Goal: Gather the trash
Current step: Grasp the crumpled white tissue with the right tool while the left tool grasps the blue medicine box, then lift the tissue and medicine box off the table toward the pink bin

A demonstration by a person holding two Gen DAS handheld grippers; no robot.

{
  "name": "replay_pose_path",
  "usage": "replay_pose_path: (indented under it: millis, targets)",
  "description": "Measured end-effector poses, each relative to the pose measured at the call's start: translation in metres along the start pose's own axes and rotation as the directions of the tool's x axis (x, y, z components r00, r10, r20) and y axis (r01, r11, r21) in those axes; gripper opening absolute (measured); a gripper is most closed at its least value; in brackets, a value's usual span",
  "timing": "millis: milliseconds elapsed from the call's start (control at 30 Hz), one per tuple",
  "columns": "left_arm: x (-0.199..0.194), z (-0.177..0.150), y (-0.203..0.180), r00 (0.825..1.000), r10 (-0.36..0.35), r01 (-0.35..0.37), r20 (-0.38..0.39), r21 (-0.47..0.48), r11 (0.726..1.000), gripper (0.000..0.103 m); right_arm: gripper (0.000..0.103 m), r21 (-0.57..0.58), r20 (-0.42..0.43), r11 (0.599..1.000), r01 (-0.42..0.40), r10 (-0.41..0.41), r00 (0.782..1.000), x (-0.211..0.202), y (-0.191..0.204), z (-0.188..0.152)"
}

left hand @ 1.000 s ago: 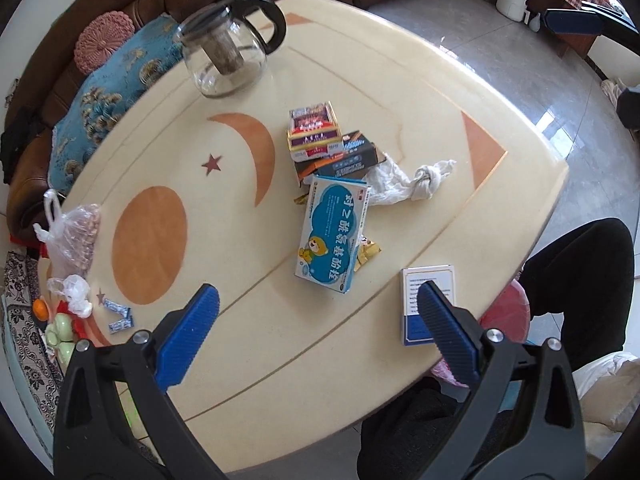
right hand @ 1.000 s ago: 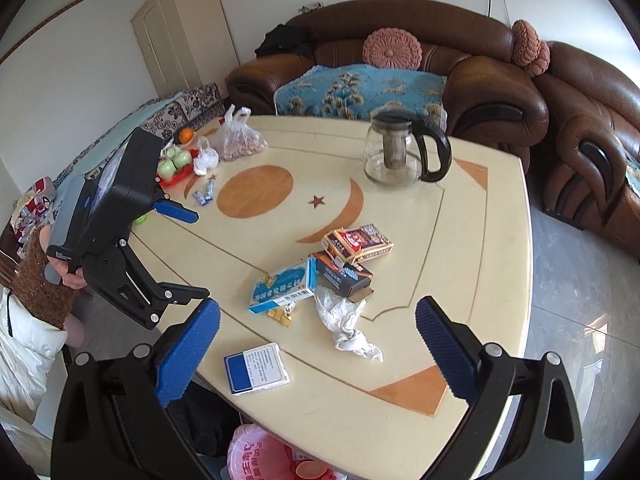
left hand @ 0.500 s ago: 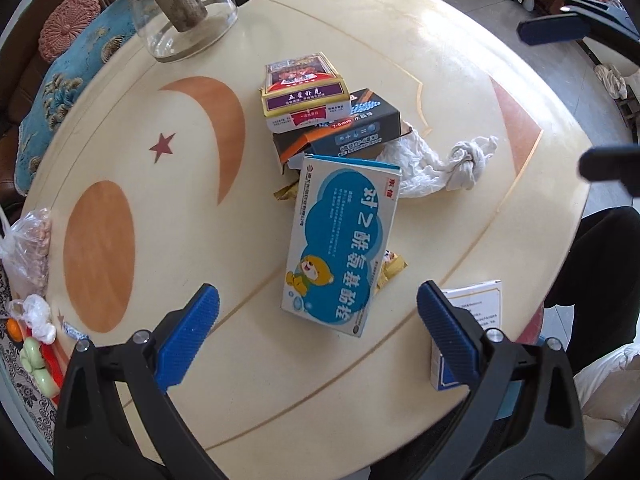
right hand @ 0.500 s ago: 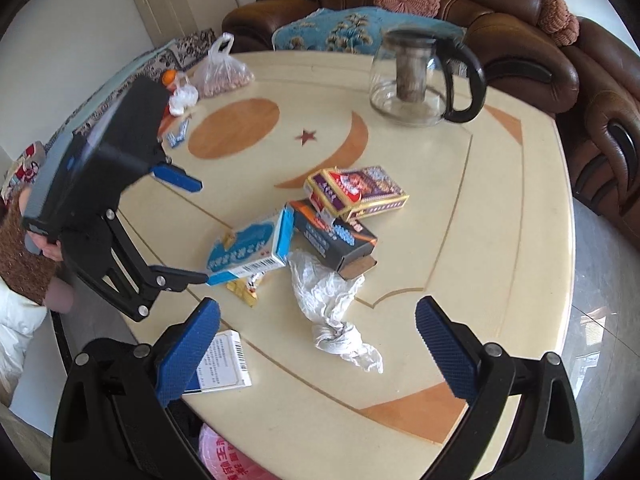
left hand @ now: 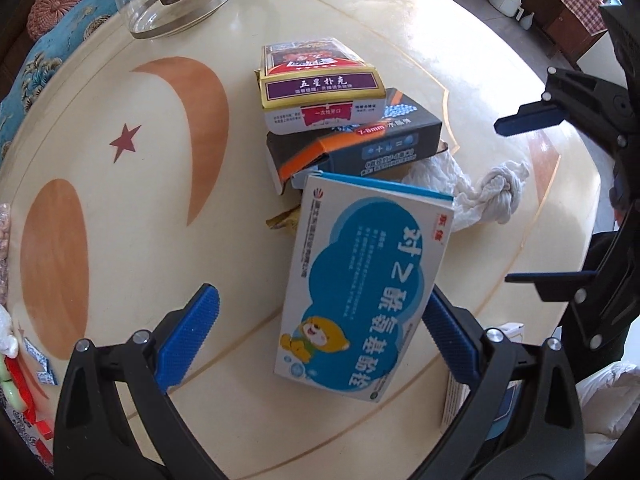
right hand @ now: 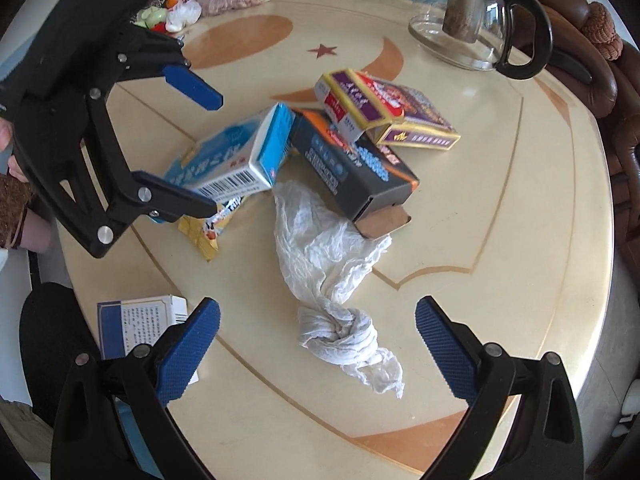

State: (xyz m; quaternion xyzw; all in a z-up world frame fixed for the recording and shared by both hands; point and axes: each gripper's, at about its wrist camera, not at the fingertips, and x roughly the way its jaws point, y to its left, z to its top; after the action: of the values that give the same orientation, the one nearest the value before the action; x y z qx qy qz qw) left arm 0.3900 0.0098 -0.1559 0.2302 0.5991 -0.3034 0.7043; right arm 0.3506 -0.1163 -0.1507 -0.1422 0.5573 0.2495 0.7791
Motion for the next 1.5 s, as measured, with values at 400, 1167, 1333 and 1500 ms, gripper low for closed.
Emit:
replay_pose_path:
  millis: [400,1167,1333,1500]
  targets:
    - [0.015,0.009,-0.008,0.999,-0.045,0.045,-0.006,-0.045,0.998,0.088,0.047,-0.005,0.003,0.999,0.034,-0.034,0.999,0.023,0.004,-0.005]
    - [-0.029,-0.033,0.010,1.000,0.003,0.000,0.008,-0.282,0.959,0.066,0.026,0.123,0.024,0.987,0.099,-0.103,0.994,-0.042,0.009,-0.035]
    - [-0.070,-0.046,-0.007,0.997,0.052,-0.035,0.051,-0.297,0.954,0.066,0.026,0.137,0.075,0.984,0.114,-0.125,0.989,-0.084,0.020,-0.042]
    - [-0.116,-0.067,-0.031,0.990,0.097,-0.062,0.103,-0.299,0.952,0.066,0.026,0.133,0.133,0.980,0.145,-0.163,0.978,-0.129,0.036,-0.052]
